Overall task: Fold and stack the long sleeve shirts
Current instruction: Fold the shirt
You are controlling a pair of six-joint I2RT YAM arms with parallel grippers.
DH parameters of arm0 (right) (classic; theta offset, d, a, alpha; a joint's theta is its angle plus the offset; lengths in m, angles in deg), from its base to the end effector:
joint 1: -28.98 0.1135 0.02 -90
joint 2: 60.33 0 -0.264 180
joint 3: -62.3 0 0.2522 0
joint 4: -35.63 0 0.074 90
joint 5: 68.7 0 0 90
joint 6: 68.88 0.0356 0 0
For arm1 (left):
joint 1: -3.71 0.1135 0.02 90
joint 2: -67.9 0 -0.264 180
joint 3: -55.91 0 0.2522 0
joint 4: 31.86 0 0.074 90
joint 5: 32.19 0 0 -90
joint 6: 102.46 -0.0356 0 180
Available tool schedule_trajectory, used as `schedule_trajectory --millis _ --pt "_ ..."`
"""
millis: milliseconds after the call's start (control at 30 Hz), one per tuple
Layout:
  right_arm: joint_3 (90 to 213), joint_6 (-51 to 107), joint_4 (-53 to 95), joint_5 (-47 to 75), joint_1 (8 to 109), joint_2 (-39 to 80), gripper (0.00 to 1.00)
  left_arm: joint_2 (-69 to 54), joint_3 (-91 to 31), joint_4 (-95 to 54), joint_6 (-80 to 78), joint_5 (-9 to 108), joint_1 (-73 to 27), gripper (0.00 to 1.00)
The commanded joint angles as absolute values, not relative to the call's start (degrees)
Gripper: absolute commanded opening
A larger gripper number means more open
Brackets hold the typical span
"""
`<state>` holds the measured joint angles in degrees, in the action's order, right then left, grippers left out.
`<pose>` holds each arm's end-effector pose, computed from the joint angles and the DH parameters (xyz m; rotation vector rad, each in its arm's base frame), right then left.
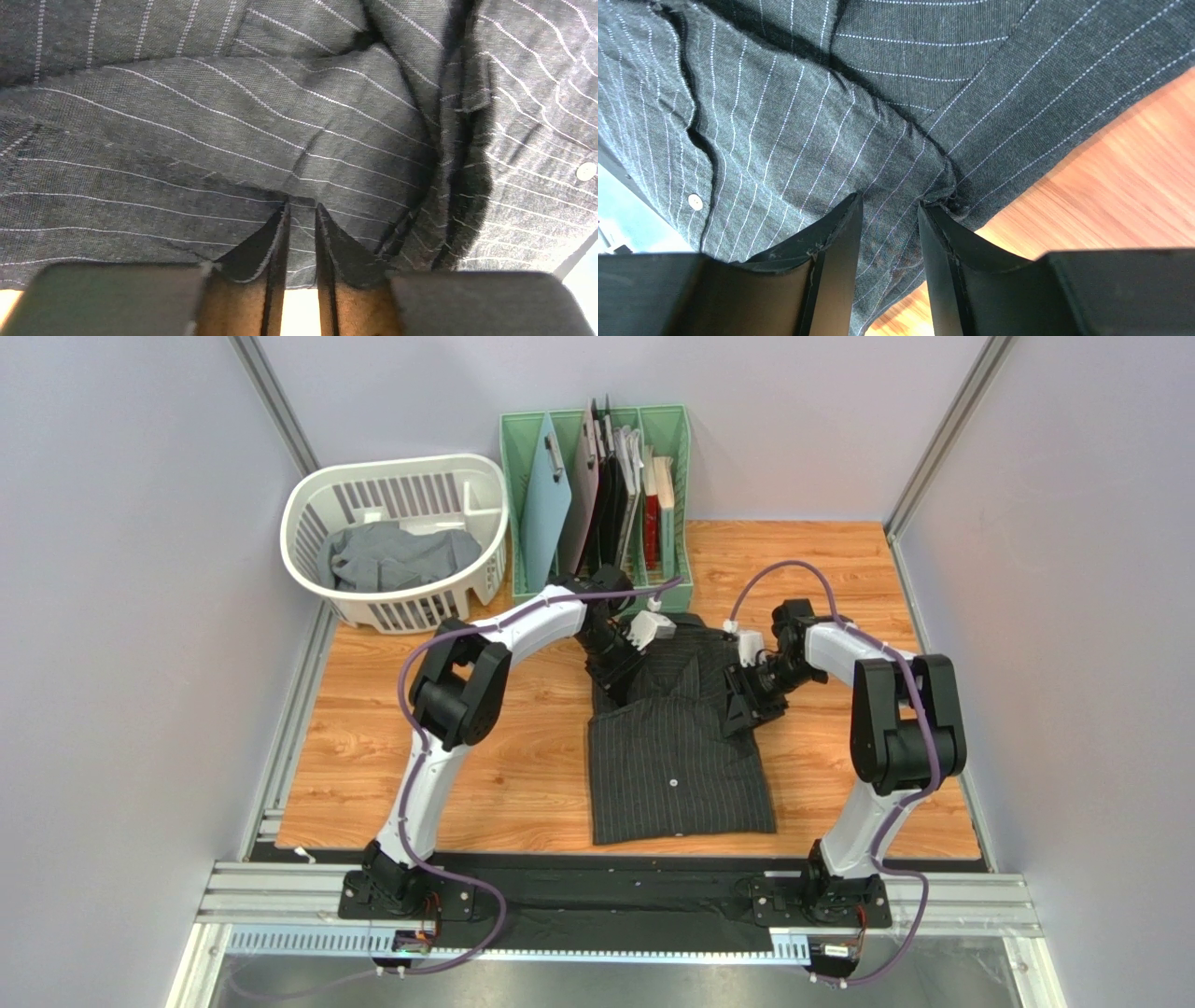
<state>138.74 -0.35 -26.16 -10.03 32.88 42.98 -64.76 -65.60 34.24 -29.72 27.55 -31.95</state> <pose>0.3062 0.0394 0.1520 -0.6523 2.8543 0.8062 0.3710 -0.2883 0.1567 1.3689 2.5540 -0.8248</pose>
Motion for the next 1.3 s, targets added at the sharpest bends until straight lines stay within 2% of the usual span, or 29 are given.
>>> schedule_trajectory --millis 0,167,267,367,433,500,600,700,733,833,933,1000,1067,1100,1133,1200,1267 --pt "139.17 2.31 -22.78 -11.13 36.44 44.61 0.43 -61.74 -60.35 37.89 -30.91 32.23 -28.99 0.24" --pt "140.66 4.95 -21.02 -11.48 38.12 46.19 0.44 -60.33 -58.75 38.07 -31.88 35.13 -25.74 0.22" --pt "143.12 5.39 -21.72 -11.39 38.12 46.99 0.44 -60.59 -62.16 38.06 -30.92 34.00 -23.90 0.24" --pt "143.91 4.95 -22.86 -12.97 37.85 42.96 0.46 -57.71 -61.84 38.07 -31.88 28.38 -23.54 0.34" --pt "143.65 4.69 -24.44 -15.34 37.33 37.61 0.47 -51.30 -58.68 35.44 -31.27 23.57 -23.54 0.45" --pt "141.56 5.04 -25.59 -19.19 36.54 33.30 0.48 -42.63 -51.22 32.54 -29.26 22.39 -23.45 0.54" --pt "137.60 6.00 -26.47 -23.77 36.36 22.58 0.50 -29.90 -39.53 25.95 -24.95 20.55 -23.01 0.60" --pt "130.22 8.46 -25.68 -35.43 36.71 12.91 0.50 -17.85 -27.32 17.53 -17.05 12.14 -22.66 0.66" --pt "127.51 9.69 -24.29 -37.56 37.49 11.23 0.47 -15.27 -20.76 14.97 -14.85 2.71 -23.09 0.79" --pt "124.24 13.82 -18.92 -39.60 41.97 6.74 0.46 -7.08 -8.54 1.80 2.41 -5.35 -29.13 0.86" --pt "124.57 15.50 -18.99 -43.28 45.76 10.24 0.45 -4.96 -0.35 -14.01 16.48 -5.56 -37.23 0.87" --pt "125.02 14.98 -23.38 -46.44 47.51 17.43 0.42 -6.79 2.75 -23.66 21.44 -3.37 -41.70 0.87" --pt "127.29 12.61 -33.00 -47.59 48.57 26.97 0.31 -11.43 5.58 -26.87 25.76 -2.92 -43.48 0.85" --pt "128.09 3.90 -38.54 -49.95 48.92 30.00 0.28 -13.11 6.28 -29.41 26.99 -2.75 -44.01 0.84" --pt "127.83 4.51 -42.34 -51.20 49.10 32.64 0.27 -14.44 8.29 -31.18 29.01 -2.05 -43.93 0.83" --pt "125.39 11.41 -34.60 -44.32 49.02 32.75 0.27 -17.25 9.45 -34.17 28.50 -0.21 -43.93 0.83" --pt "122.57 22.49 -27.57 -41.29 49.80 33.97 0.27 -22.93 7.35 -30.08 24.91 1.55 -43.84 0.81"
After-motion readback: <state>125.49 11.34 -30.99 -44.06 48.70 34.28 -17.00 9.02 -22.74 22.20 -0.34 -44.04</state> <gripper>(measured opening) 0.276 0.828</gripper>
